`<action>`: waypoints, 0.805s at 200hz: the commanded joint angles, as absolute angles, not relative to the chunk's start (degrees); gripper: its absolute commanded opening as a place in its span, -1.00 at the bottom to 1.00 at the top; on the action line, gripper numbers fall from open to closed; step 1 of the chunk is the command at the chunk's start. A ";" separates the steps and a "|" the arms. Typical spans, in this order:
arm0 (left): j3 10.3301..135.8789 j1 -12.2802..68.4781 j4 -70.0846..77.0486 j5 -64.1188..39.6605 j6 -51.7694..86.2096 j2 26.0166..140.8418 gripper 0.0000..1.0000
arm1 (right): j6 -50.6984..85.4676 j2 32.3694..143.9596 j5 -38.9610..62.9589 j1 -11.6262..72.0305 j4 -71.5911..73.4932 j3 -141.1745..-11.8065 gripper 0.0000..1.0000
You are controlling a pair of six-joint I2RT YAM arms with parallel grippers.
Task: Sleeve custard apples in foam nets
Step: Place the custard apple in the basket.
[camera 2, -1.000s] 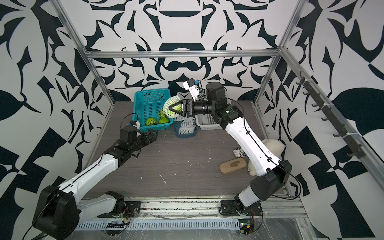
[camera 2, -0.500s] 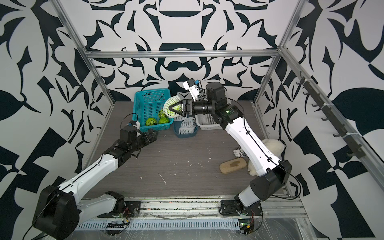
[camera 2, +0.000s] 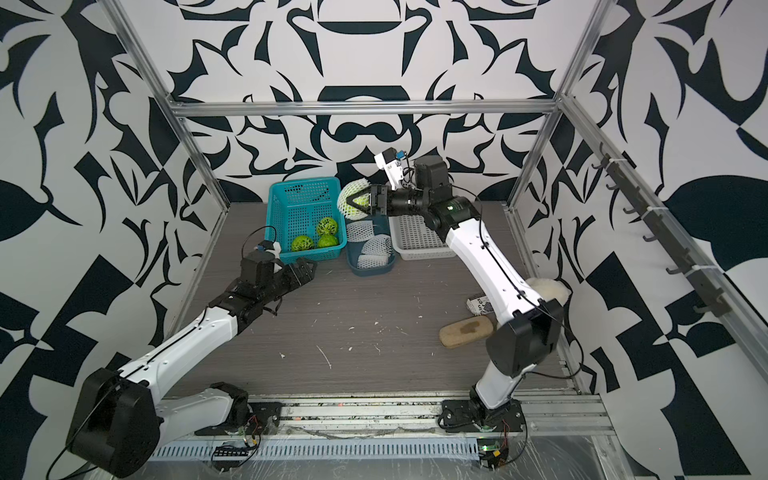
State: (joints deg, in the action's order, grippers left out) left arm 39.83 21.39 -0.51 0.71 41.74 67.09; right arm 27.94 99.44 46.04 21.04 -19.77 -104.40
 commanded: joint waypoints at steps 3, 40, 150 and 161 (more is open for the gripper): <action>38.69 21.02 1.72 3.13 38.55 66.15 1.00 | 27.85 105.06 42.47 16.11 -17.56 -109.95 0.41; 37.96 20.58 3.64 5.70 35.54 66.18 1.00 | 30.66 118.75 38.89 9.20 -16.84 -121.66 0.42; 41.05 17.50 4.74 6.88 32.39 73.63 1.00 | 27.15 147.22 16.98 7.51 -25.07 -147.14 0.43; 41.24 17.19 4.83 6.53 32.43 75.00 1.00 | 27.66 148.21 16.52 7.71 -23.97 -146.31 0.43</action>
State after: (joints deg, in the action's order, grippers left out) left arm 39.20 17.96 3.70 7.07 33.52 72.79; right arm 27.03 148.68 19.86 7.18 -27.79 -147.48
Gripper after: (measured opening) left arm 0.998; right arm 0.795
